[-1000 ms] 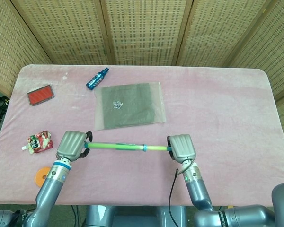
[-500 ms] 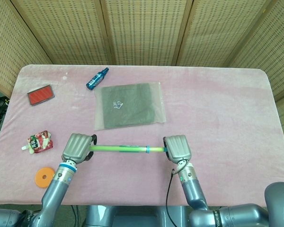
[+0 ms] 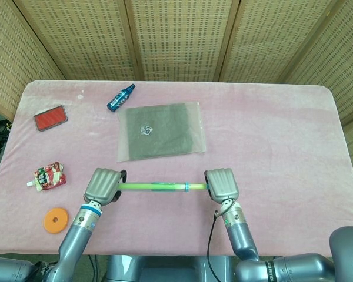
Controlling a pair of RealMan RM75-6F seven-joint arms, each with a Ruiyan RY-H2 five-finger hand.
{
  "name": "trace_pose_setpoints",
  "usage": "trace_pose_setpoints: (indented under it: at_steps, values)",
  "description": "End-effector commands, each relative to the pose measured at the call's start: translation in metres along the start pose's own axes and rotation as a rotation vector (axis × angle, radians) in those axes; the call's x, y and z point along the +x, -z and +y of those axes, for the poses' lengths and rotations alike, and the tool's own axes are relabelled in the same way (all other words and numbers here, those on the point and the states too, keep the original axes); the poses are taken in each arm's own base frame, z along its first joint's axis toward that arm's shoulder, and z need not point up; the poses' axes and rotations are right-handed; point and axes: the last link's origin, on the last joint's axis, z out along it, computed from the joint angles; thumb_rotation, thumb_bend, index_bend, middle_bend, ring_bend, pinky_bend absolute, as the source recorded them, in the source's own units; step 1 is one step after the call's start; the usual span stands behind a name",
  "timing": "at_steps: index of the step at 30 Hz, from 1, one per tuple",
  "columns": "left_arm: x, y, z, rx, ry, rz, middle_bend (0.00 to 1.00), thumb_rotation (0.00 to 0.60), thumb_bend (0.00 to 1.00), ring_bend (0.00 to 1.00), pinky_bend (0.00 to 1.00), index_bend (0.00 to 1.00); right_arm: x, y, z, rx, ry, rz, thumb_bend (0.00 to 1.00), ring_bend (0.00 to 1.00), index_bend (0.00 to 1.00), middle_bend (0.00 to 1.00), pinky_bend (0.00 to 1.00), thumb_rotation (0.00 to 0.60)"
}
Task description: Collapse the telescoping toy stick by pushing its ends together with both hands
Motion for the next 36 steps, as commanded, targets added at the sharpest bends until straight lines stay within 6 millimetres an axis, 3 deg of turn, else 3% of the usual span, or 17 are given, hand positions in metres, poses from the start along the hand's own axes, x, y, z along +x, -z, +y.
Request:
trace_pose_setpoints:
  at_steps: [1, 2, 5, 7, 10, 13, 20, 25, 31, 36]
  values:
    - [0.000, 0.000, 0.000, 0.002, -0.005, 0.001, 0.66, 0.600, 0.43, 0.62, 0.59, 0.43, 0.001, 0.000, 0.001, 0.002, 0.002, 0.005, 0.49, 0.85, 0.70, 0.90, 0.79, 0.600]
    - [0.000, 0.000, -0.001, 0.003, -0.011, 0.001, 0.56, 0.600, 0.40, 0.54, 0.54, 0.35, 0.001, 0.000, 0.001, 0.005, 0.002, 0.008, 0.46, 0.80, 0.64, 0.83, 0.73, 0.600]
    - [-0.002, 0.002, -0.004, 0.007, -0.021, -0.022, 0.27, 0.600, 0.31, 0.30, 0.36, 0.12, -0.002, 0.002, 0.005, 0.007, 0.034, -0.015, 0.35, 0.51, 0.39, 0.50, 0.50, 0.600]
    - [-0.002, 0.003, -0.005, 0.005, -0.023, -0.037, 0.15, 0.600, 0.26, 0.18, 0.26, 0.03, -0.003, 0.002, 0.007, 0.004, 0.048, -0.029, 0.30, 0.33, 0.29, 0.31, 0.39, 0.600]
    - [-0.001, 0.005, -0.006, 0.001, -0.029, -0.050, 0.03, 0.600, 0.22, 0.04, 0.13, 0.00, -0.005, 0.003, 0.008, 0.005, 0.070, -0.046, 0.26, 0.15, 0.20, 0.14, 0.30, 0.600]
    - [0.000, 0.009, -0.007, -0.006, -0.009, -0.045, 0.00, 0.600, 0.20, 0.00, 0.08, 0.00, -0.008, 0.005, 0.011, 0.003, 0.064, -0.055, 0.24, 0.04, 0.15, 0.05, 0.24, 0.600]
    - [0.003, 0.021, -0.012, -0.031, 0.029, -0.020, 0.00, 0.600, 0.20, 0.00, 0.01, 0.00, -0.007, 0.011, 0.018, 0.016, 0.050, -0.040, 0.23, 0.00, 0.13, 0.00, 0.18, 0.600]
    - [0.004, 0.040, -0.030, -0.041, 0.057, 0.037, 0.00, 0.600, 0.21, 0.00, 0.00, 0.00, -0.005, 0.029, 0.037, 0.035, 0.045, 0.007, 0.21, 0.00, 0.13, 0.00, 0.13, 0.600]
    - [-0.010, 0.074, -0.068, -0.064, 0.023, 0.165, 0.00, 0.600, 0.21, 0.00, 0.00, 0.00, -0.011, 0.068, 0.069, 0.086, 0.002, 0.099, 0.17, 0.00, 0.10, 0.00, 0.09, 0.600]
    - [-0.029, 0.105, -0.100, -0.043, 0.000, 0.258, 0.00, 0.600, 0.21, 0.00, 0.00, 0.00, -0.030, 0.102, 0.104, 0.147, -0.046, 0.173, 0.16, 0.00, 0.06, 0.00, 0.06, 0.600]
